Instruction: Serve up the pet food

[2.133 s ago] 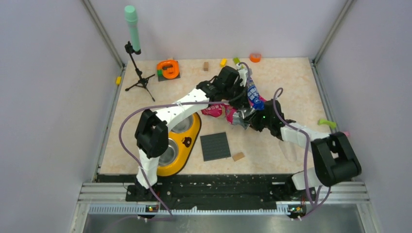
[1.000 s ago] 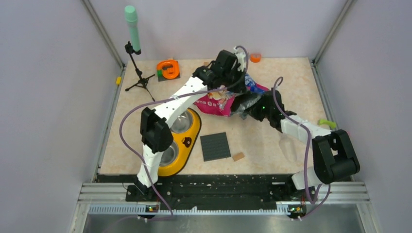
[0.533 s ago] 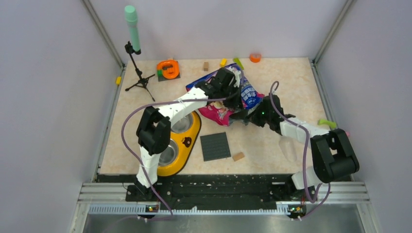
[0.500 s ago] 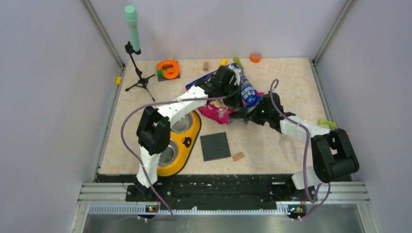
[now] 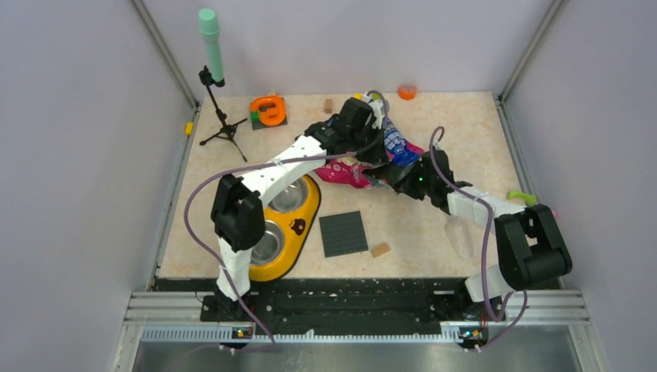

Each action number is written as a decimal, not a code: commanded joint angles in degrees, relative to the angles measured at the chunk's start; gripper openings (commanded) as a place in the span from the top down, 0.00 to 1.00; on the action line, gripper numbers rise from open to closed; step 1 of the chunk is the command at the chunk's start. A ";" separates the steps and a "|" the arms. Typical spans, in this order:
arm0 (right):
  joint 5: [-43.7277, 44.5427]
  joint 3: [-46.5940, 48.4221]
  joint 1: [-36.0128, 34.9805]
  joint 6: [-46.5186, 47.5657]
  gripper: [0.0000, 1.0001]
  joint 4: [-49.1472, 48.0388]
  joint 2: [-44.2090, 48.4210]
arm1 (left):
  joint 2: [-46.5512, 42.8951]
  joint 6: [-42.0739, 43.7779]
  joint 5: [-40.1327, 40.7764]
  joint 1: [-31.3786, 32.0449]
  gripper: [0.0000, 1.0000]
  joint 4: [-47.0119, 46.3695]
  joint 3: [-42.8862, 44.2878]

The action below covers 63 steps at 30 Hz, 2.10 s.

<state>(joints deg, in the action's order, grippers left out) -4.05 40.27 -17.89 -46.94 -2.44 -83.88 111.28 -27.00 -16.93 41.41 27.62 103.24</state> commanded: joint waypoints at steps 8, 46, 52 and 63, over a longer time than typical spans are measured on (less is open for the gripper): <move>1.99 15.02 2.44 2.57 1.00 -1.11 -0.65 | 0.06 5.87 7.40 -1.11 1.00 7.39 14.75; 17.87 6.26 11.63 36.74 0.24 22.89 6.90 | -2.85 4.59 4.44 -3.17 1.00 6.63 9.65; 15.45 9.97 13.29 37.01 0.27 23.34 -3.17 | -5.63 3.98 5.01 -3.20 1.00 5.08 5.33; 12.77 19.96 13.30 32.22 1.00 29.71 -8.30 | -8.23 4.61 3.88 -3.26 0.92 8.13 4.69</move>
<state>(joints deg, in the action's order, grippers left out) 10.15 54.89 -4.71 -12.36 24.53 -93.34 107.37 -22.72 -13.65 38.98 34.37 107.07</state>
